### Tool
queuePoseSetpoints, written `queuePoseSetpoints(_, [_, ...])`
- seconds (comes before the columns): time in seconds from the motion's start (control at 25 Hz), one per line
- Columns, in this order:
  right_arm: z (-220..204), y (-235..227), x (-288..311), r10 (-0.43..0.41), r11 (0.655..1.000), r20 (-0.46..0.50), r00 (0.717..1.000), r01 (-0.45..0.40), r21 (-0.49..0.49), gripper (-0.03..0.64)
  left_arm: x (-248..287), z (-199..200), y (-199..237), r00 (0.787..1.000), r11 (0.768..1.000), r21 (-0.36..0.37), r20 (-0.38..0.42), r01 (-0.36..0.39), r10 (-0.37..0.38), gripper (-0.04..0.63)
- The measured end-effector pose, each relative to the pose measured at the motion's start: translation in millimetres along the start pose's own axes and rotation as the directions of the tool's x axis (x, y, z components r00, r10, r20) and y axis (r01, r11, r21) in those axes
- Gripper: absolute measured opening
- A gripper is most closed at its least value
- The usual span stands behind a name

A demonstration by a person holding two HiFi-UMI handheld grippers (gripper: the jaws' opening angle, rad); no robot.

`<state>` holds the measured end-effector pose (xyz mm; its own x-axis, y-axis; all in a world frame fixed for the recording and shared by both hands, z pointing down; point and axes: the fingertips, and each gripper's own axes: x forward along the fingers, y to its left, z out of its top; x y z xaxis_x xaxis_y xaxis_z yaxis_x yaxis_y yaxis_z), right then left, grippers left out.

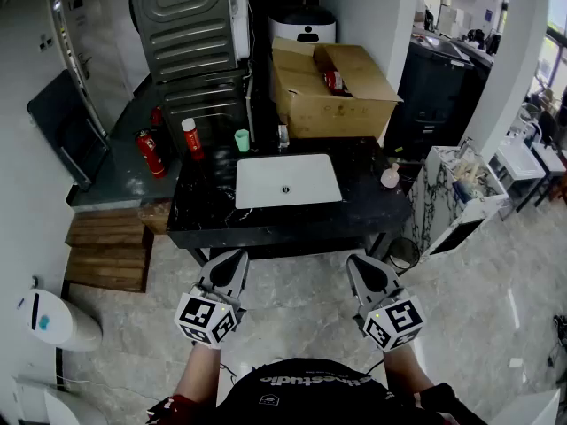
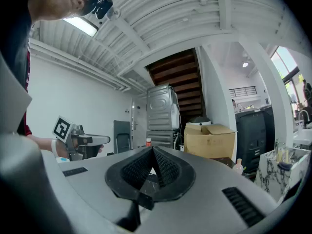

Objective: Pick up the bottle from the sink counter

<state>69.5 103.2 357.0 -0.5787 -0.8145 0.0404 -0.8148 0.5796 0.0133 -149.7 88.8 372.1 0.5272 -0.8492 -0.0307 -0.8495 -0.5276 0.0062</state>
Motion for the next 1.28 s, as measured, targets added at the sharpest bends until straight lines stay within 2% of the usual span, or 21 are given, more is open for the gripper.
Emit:
queuePoseSetpoints(0.68, [-1,10,6,0.011,1.0,-0.005,1.0,-0.011,0.009,0.038,-9,-3,7,1.0,1.0,-0.007,0.002,-0.009,0.009,0.015])
queuePoseSetpoints(0.84, [-1,11,14,0.002,0.998,0.015,1.0,-0.002,0.057,0.038,-14,-4,15,1.0,1.0,-0.006,0.003,-0.014,0.014,0.015])
queuePoseSetpoints(1.28, [-5,44,50,0.024,0.998,0.004,1.0,-0.024,0.052,0.038,-30,-12,57,1.0,1.0,-0.011,0.001,-0.016,0.016,0.015])
